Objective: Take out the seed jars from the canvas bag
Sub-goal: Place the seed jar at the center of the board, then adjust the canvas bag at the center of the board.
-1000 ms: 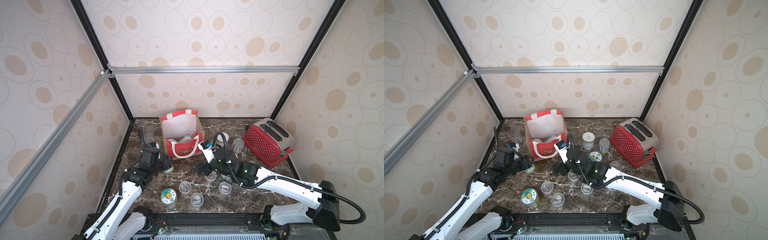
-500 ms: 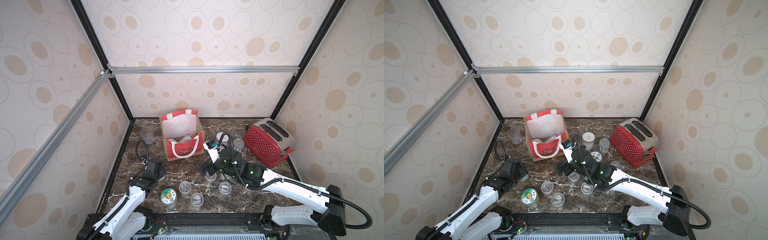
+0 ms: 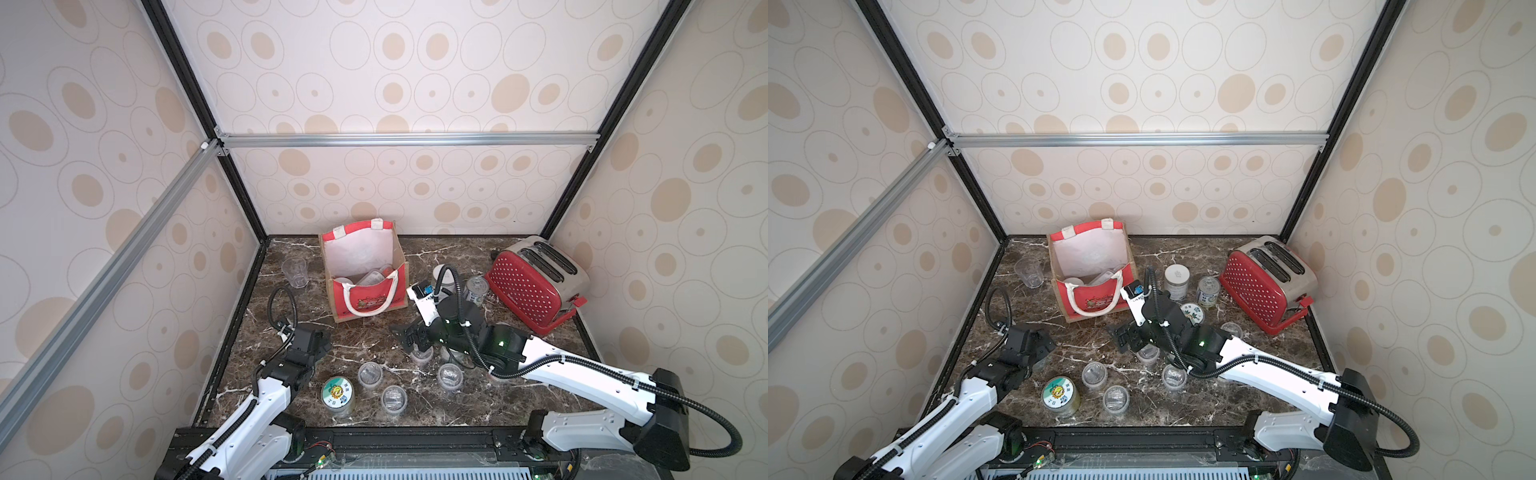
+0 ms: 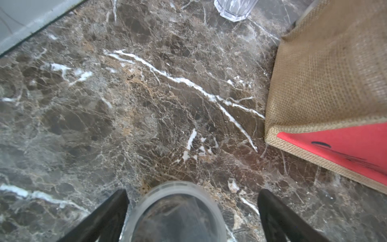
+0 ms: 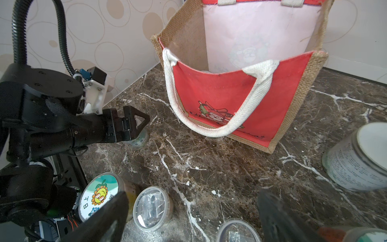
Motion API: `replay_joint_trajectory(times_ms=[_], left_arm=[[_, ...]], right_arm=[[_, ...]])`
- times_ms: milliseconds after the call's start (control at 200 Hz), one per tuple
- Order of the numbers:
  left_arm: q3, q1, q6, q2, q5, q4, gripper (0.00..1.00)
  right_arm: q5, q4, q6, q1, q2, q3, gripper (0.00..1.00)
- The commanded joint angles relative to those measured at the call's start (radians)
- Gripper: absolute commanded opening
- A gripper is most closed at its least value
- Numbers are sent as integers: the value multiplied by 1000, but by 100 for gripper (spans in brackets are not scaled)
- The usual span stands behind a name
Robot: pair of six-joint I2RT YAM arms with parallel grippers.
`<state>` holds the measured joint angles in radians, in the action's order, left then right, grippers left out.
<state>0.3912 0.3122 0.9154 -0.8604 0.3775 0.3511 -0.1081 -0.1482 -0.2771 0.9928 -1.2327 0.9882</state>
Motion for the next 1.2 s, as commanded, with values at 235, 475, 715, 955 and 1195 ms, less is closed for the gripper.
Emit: replay_joint_trajectory(times_ms=[235, 475, 715, 955, 1195], left_arm=[[115, -9, 19, 97, 13, 178, 98], [332, -15, -66, 128, -4, 265, 98], [745, -25, -331, -148, -105, 268, 98], [1153, -47, -614, -536, -192, 251, 98], [1470, -46, -806, -865, -202, 310, 98]], right_arm=[[-7, -84, -23, -11, -50, 126, 95], [89, -279, -74, -52, -251, 439, 83], [213, -505, -161, -135, -596, 872, 64], [263, -732, -172, -171, -927, 1259, 51], [329, -660, -216, -164, -848, 994, 43]])
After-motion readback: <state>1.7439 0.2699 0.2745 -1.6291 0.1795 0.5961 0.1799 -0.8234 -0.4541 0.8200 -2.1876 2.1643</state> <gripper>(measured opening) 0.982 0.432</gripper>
